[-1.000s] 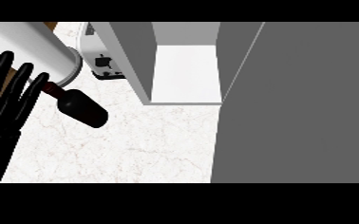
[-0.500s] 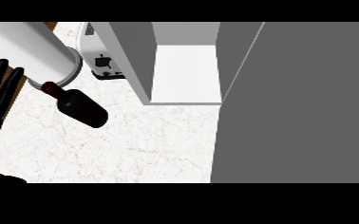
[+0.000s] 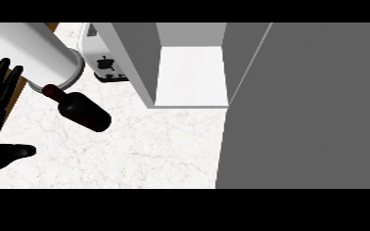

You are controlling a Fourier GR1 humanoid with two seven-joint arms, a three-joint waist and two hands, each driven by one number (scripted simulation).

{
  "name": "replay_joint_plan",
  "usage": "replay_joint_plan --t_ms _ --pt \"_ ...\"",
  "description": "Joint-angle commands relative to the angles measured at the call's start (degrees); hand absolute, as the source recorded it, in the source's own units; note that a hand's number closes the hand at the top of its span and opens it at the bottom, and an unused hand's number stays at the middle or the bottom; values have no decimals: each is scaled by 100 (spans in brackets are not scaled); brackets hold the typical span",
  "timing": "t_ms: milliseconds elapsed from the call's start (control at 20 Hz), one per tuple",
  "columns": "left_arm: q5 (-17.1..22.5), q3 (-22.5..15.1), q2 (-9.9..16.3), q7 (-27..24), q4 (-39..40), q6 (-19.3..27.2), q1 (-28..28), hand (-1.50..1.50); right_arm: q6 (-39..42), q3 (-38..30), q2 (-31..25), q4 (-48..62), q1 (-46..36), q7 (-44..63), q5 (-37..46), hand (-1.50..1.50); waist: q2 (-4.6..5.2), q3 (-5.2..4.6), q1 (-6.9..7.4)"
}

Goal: Pick up the wine, place it into the cabinet and close the cabinet

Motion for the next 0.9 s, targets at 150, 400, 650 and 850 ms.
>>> replay_joint_plan --t_ms 150,400,650,850 --pt "-483 -46 59 -769 1509 -355 -308 -150 -64 -173 -3 -689 62 410 -425 -150 4 0 -32" --pt "-543 87 264 -1177 2417 -706 -404 -150 -110 243 121 -638 0 533 16 -150 1 -2 -13" --pt "-860 -22 313 -1554 3090 -802 -536 -150 -40 407 258 -382 175 155 219 -150 1 1 -1" --pt "-1454 -145 176 -2658 4507 -885 -850 -150 128 -231 48 -309 -31 149 -368 -150 16 -1 -46"
